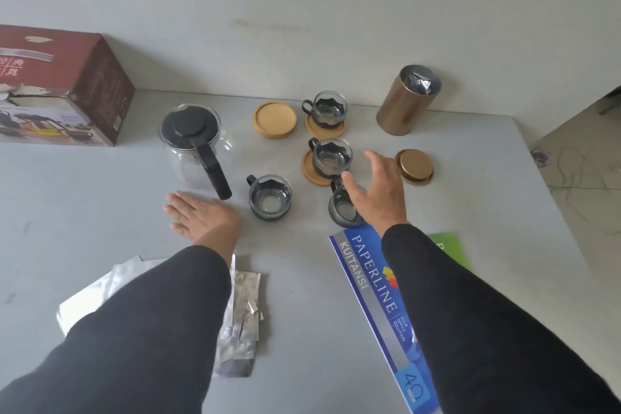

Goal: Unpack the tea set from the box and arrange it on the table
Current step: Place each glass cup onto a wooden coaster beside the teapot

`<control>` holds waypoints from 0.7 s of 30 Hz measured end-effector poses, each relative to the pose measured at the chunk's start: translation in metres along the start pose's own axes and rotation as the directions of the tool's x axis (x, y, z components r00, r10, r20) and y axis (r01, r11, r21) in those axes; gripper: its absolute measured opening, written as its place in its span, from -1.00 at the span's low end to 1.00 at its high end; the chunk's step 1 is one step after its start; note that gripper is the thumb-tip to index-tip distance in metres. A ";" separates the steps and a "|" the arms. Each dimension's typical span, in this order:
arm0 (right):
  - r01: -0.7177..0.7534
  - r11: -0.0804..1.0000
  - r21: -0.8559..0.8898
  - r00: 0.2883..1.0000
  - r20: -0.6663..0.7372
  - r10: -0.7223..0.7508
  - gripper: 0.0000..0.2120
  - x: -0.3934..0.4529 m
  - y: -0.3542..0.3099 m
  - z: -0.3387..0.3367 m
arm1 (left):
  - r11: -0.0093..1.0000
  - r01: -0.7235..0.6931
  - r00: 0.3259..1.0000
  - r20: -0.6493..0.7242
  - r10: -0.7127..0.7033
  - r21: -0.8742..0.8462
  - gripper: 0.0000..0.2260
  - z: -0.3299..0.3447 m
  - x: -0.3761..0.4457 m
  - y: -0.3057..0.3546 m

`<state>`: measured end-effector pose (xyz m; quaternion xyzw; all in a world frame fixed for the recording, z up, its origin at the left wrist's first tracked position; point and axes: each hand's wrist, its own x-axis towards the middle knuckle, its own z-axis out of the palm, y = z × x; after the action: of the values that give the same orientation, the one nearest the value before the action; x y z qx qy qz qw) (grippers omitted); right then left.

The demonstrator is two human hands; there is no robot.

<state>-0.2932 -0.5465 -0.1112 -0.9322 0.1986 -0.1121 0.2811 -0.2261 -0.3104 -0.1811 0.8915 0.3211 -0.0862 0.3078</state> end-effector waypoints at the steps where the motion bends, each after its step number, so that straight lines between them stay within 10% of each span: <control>1: 0.034 0.999 -0.008 0.999 -0.021 -0.034 -0.49 0.008 -0.003 -0.004 | 1.000 0.013 1.000 -0.019 -0.013 -0.015 -0.47 0.001 0.000 0.001; 11: 0.272 0.962 -0.028 0.959 0.084 -0.269 -0.76 0.090 -0.051 0.016 | 0.998 0.051 0.984 -0.171 -0.055 -0.023 -0.50 0.021 0.000 0.002; 21: 0.087 0.995 -0.043 0.927 0.368 -0.065 -0.61 0.149 -0.088 0.066 | 0.992 0.116 0.965 -0.240 -0.101 0.049 -0.43 0.028 0.004 0.007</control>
<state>-0.1120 -0.5122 -0.1005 -0.9515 0.1097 0.0588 0.2814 -0.2174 -0.3294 -0.2018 0.8857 0.4010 -0.0057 0.2338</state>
